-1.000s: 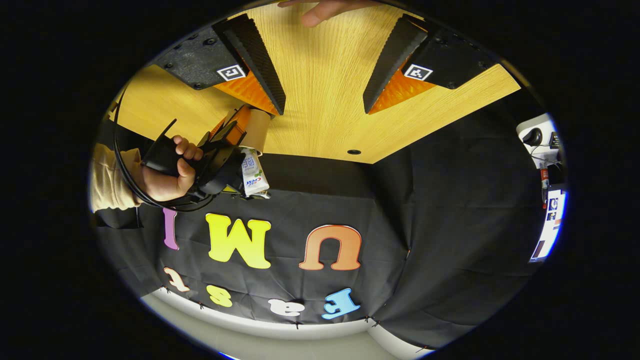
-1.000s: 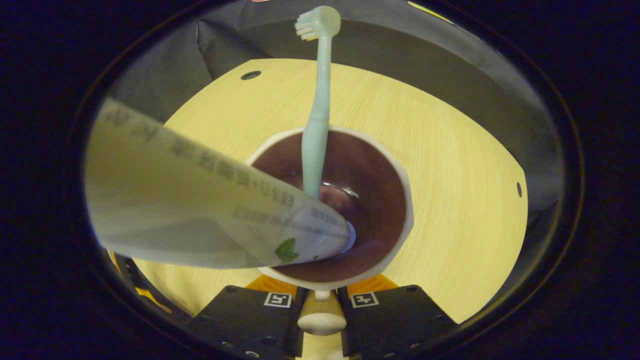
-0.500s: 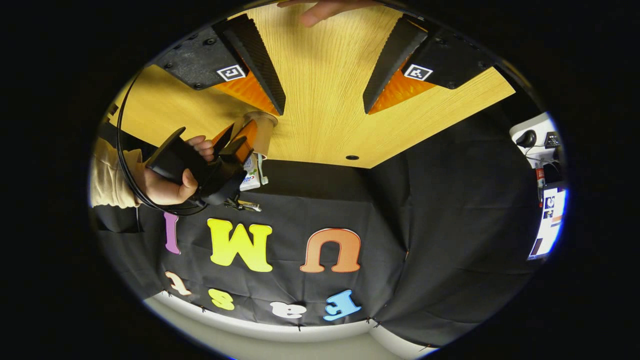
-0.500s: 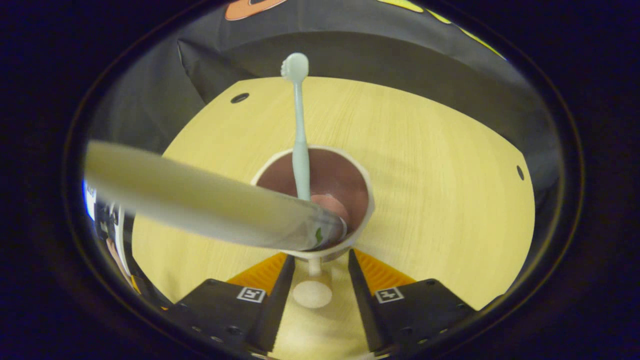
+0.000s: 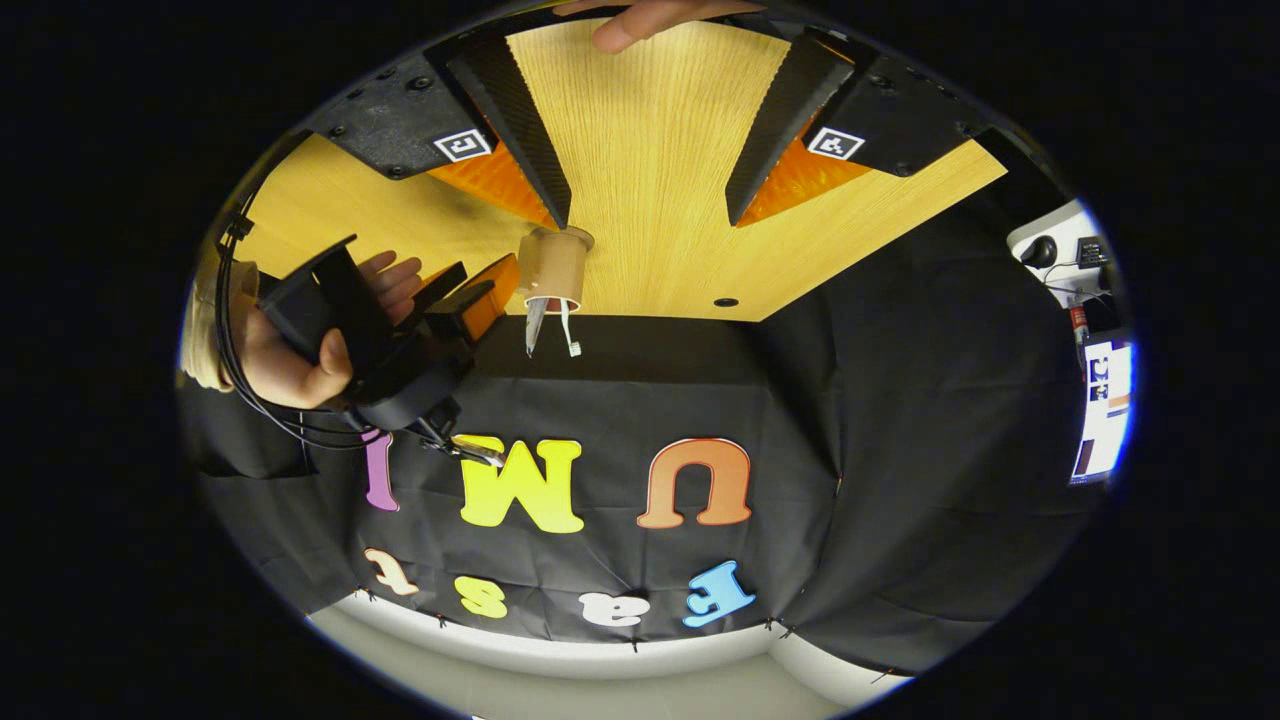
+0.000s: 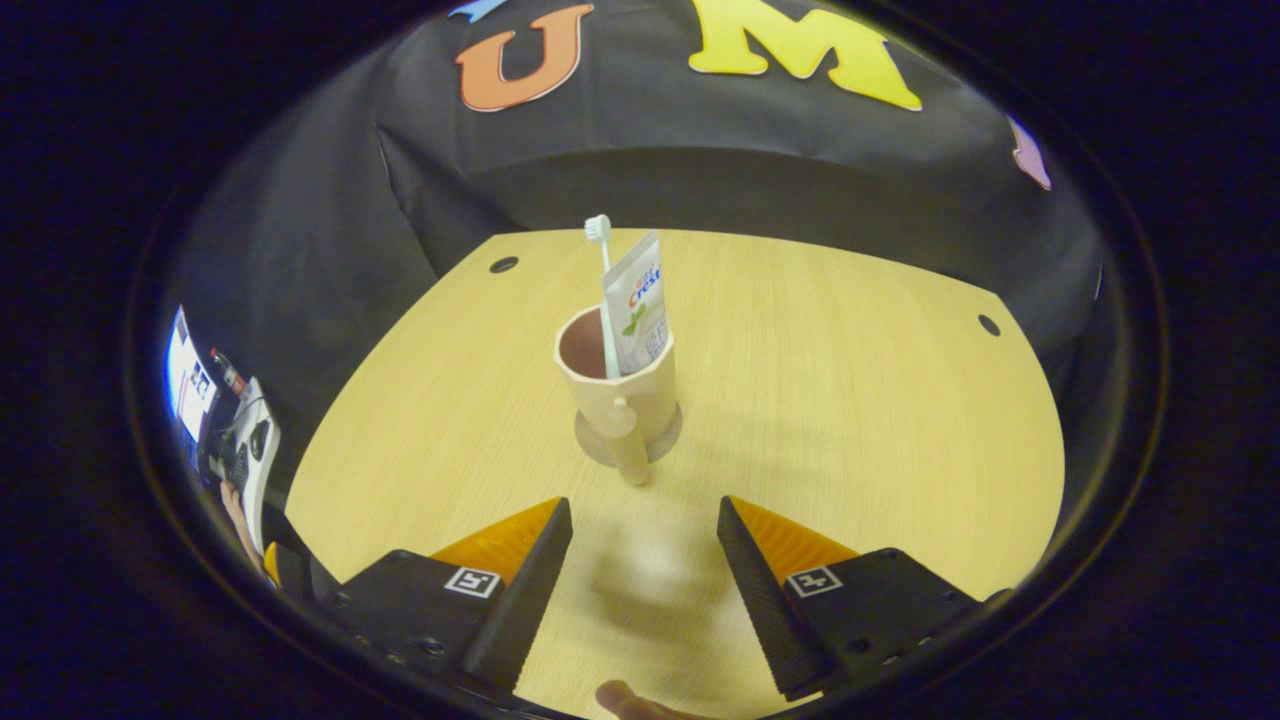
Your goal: Put the toothbrush and toothpaste on the desktop into the cup, then pick up the cup and place it on the coaster on the desktop.
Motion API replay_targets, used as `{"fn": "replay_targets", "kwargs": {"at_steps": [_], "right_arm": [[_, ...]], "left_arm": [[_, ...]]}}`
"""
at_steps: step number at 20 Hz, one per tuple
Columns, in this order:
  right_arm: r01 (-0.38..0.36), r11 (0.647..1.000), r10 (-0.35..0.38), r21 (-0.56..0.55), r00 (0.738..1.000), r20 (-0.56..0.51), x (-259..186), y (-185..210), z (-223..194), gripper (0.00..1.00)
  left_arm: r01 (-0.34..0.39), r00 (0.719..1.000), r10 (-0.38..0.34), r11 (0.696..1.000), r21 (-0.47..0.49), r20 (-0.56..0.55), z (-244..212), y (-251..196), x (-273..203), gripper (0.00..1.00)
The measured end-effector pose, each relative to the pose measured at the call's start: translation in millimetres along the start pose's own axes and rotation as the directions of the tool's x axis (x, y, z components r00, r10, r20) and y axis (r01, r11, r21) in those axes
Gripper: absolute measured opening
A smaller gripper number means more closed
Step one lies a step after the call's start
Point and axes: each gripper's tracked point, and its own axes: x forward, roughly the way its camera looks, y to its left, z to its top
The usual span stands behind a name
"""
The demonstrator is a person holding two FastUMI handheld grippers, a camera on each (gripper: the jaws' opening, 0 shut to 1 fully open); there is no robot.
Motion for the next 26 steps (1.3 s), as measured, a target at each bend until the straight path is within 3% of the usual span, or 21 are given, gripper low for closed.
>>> {"fn": "replay_targets", "kwargs": {"at_steps": [5,9,12,17,22,26], "right_arm": [[0.061,0.998,-0.058,-0.010,0.984,0.170,-62,-24,-24,0.88],[0.064,0.998,-0.068,0.020,0.947,0.313,-120,-41,-41,0.88],[0.087,0.995,-0.100,0.051,0.908,0.407,-159,-64,-54,0.87],[0.201,0.973,-0.233,0.118,0.817,0.528,-203,-116,-73,0.87],[0.148,0.982,-0.190,0.120,0.803,0.565,-215,-111,-87,0.88],[0.156,0.982,-0.187,0.104,0.809,0.558,-209,-106,-95,0.87]], "left_arm": [[0.009,0.999,-0.010,1.000,0.018,0.041,22,-11,-8,0.98],[0.005,0.998,-0.005,1.000,-0.005,0.061,37,-17,-6,0.98],[0.011,0.997,-0.010,1.000,-0.006,0.082,47,-31,-9,0.98],[0.064,0.995,-0.063,0.998,0.000,0.072,42,-67,-10,0.98],[0.107,0.991,-0.110,0.993,0.053,0.072,42,-96,-18,0.98],[0.104,0.988,-0.113,0.990,0.092,0.103,53,-102,-28,0.98]]}}
